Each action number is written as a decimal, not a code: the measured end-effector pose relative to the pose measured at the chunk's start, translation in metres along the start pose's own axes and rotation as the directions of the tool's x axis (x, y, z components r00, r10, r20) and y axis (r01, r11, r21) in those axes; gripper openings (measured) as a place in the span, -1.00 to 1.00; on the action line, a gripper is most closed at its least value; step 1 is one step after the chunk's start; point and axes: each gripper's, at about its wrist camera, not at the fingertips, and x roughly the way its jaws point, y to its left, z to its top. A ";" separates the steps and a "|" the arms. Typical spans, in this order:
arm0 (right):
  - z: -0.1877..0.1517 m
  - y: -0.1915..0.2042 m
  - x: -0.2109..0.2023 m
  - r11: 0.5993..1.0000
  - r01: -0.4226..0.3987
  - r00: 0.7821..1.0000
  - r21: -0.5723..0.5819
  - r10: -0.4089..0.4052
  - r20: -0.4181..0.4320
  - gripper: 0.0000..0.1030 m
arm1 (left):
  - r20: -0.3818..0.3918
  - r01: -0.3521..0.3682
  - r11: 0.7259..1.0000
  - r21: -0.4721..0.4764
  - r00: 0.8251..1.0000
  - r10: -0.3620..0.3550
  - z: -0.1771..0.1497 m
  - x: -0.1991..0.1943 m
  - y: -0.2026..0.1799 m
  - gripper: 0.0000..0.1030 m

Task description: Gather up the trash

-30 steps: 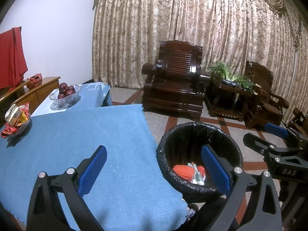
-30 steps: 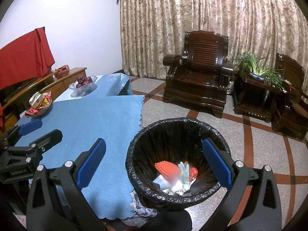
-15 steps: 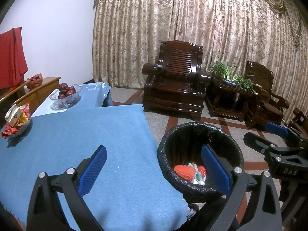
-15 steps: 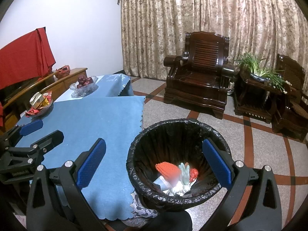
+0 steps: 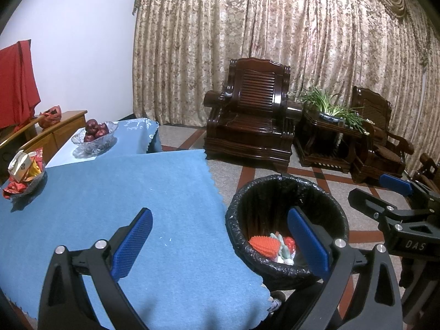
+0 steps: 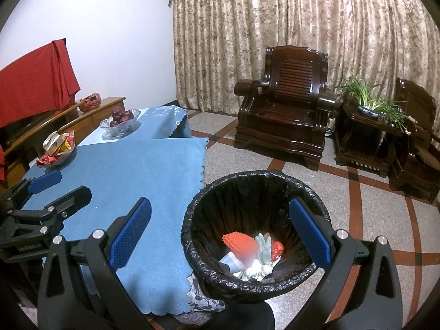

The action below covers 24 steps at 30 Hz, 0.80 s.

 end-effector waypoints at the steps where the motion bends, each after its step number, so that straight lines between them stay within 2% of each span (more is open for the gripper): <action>1: 0.000 0.000 0.000 1.000 0.000 1.000 0.000 0.000 0.000 0.90 | 0.000 0.000 1.000 0.000 1.000 0.000 0.002 0.001 -0.001 0.88; 24: 0.001 0.000 0.002 1.000 -0.001 1.000 -0.002 0.001 -0.004 0.90 | -0.002 -0.003 1.000 0.001 1.000 0.003 0.003 -0.001 -0.004 0.88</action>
